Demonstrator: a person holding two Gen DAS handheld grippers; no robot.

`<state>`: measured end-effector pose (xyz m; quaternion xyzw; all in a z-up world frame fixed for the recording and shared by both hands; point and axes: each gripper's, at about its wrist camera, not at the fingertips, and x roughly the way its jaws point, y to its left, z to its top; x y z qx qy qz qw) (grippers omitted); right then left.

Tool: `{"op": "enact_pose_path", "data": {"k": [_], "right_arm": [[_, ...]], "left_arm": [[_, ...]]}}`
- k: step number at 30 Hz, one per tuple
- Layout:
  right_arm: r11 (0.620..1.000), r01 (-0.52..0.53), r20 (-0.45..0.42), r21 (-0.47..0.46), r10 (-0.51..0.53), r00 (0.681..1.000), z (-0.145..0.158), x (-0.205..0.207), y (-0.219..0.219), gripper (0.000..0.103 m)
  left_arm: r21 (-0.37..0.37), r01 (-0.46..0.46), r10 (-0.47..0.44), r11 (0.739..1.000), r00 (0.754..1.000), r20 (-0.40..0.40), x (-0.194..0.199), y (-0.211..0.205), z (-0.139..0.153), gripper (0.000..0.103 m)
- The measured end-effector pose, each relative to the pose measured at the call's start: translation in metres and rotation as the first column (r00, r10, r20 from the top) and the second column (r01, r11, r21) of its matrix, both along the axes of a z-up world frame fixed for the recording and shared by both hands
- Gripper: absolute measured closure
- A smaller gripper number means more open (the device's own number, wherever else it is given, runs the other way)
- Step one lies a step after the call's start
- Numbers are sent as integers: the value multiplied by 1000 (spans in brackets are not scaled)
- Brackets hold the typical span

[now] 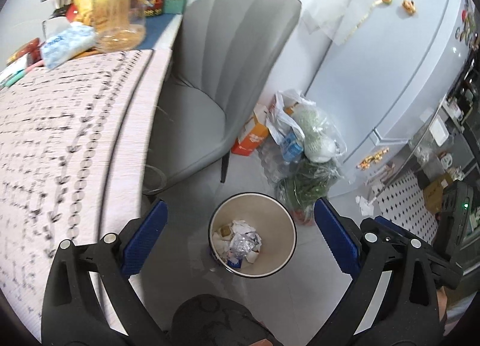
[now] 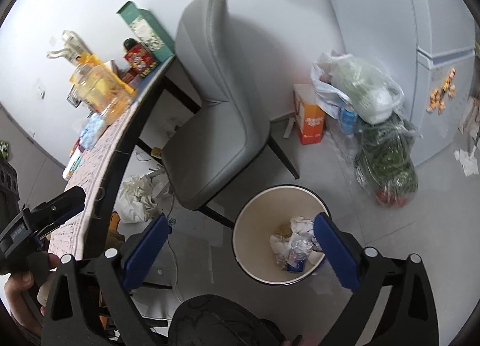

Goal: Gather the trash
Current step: 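Move both tools back up toward the table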

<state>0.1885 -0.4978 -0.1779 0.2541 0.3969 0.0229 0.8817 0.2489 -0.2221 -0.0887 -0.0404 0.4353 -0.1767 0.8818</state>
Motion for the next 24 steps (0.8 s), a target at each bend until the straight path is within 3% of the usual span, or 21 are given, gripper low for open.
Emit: {"op": "enact_pose_path", "data": {"k": [11, 24], "right_arm": [[992, -78, 15, -95, 80, 997, 54, -11, 51, 8], [973, -156, 90, -170, 173, 981, 120, -38, 108, 8]], "left_arm": [[-55, -73, 78, 996, 994, 79, -33, 56, 43, 6], [-112, -195, 213, 975, 960, 182, -93, 123, 91, 6]]}}
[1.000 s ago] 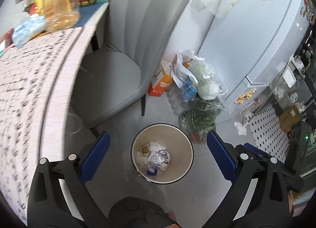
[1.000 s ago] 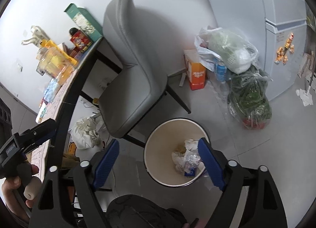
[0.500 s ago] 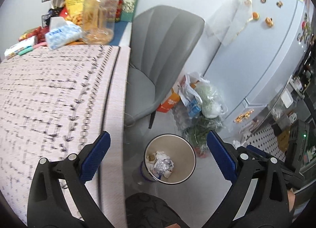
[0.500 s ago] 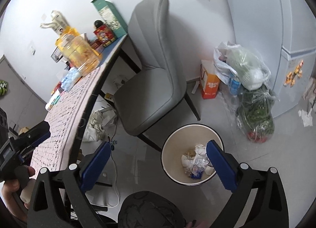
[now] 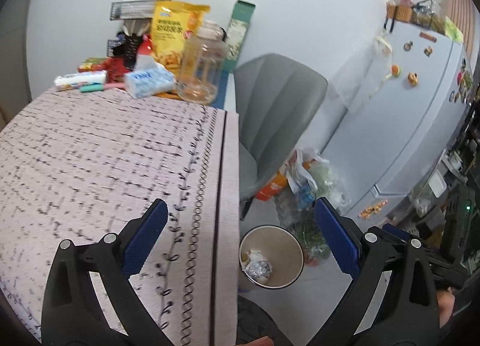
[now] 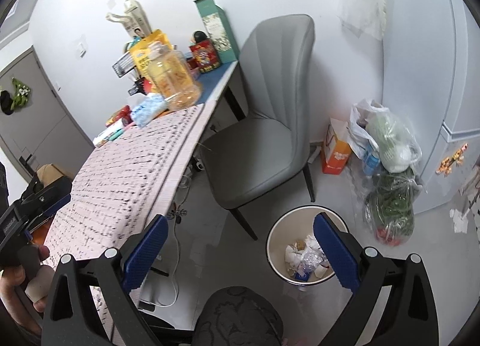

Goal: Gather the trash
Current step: 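Move both tools back up toward the table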

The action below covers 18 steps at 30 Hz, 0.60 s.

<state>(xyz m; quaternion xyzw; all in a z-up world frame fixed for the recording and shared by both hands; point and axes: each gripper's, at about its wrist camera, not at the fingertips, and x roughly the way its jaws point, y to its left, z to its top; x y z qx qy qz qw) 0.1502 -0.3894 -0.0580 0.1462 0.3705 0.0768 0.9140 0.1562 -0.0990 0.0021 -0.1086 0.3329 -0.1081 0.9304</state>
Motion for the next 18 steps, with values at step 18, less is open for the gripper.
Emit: {"op": "enact_pose_path", "data": {"k": [18], "right_arm": [[994, -110, 93, -28, 112, 989, 53, -42, 60, 8]], "left_arm": [[-16, -89, 90, 996, 992, 85, -84, 60, 36, 6]]}}
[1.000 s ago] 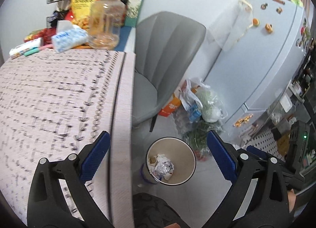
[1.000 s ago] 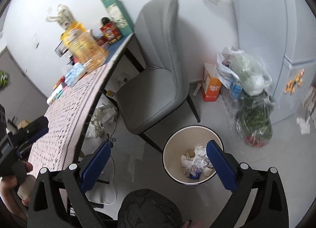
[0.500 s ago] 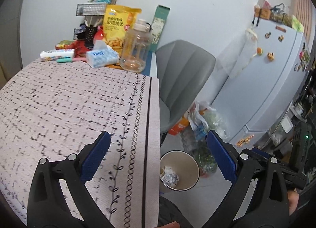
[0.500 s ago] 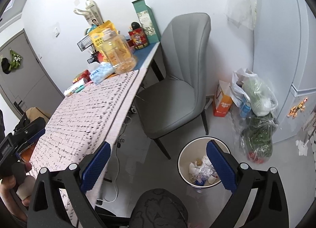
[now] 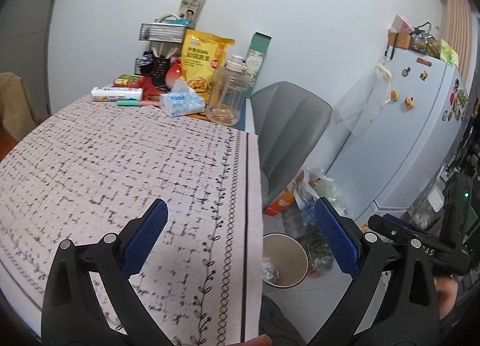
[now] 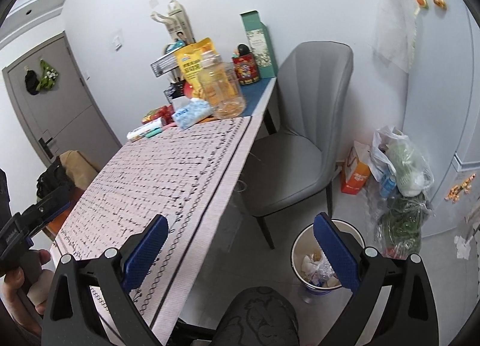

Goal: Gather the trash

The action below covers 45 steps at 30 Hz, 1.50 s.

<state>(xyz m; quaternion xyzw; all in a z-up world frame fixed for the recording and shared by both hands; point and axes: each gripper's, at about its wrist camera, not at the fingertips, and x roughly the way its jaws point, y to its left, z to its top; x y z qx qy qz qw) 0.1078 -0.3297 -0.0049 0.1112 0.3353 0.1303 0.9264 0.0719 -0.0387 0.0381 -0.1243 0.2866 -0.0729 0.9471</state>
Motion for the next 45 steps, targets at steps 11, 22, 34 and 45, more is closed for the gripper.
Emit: {"op": "enact_pose_path", "data": {"k": [11, 22, 34, 45], "right_arm": [[994, -105, 48, 12, 104, 993, 21, -32, 32, 8], [987, -161, 73, -25, 162, 984, 21, -50, 54, 8], [987, -155, 73, -40, 158, 985, 19, -50, 54, 8], [987, -157, 70, -38, 159, 985, 15, -51, 54, 8]], "left_arm": [[25, -43, 41, 999, 998, 56, -50, 21, 15, 6], [27, -79, 77, 997, 995, 65, -76, 34, 19, 6], [16, -101, 99, 995, 993, 61, -81, 35, 16, 6], [13, -121, 120, 993, 991, 54, -84, 37, 15, 6]]}}
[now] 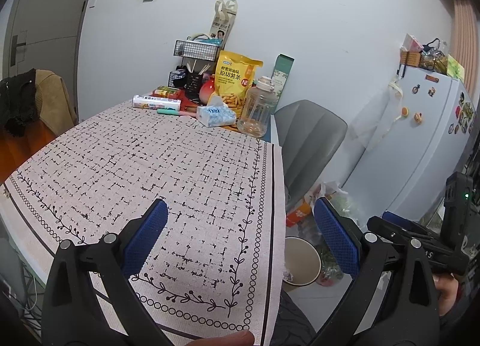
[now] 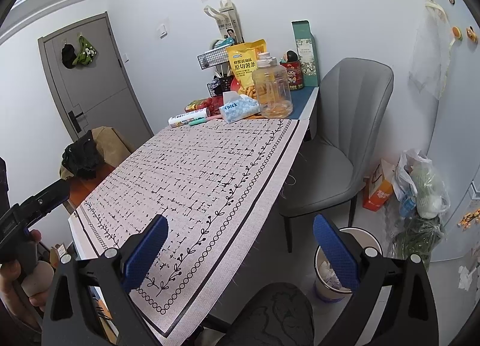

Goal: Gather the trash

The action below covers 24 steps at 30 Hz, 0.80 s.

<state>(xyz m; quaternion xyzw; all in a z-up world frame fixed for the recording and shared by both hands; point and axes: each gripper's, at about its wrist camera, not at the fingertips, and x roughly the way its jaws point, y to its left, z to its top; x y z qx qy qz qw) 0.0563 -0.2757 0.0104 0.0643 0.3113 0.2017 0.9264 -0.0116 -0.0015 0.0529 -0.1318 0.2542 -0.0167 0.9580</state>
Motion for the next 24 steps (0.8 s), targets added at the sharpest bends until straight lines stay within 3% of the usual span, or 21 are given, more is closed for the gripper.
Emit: {"op": "enact_pose_path", "data": {"k": [24], "right_arm": [[1000, 12, -28, -1, -12, 1000, -11, 5, -6, 8]], "left_arm": [[-3, 13, -13, 1000, 1000, -26, 6, -5, -10, 6]]}}
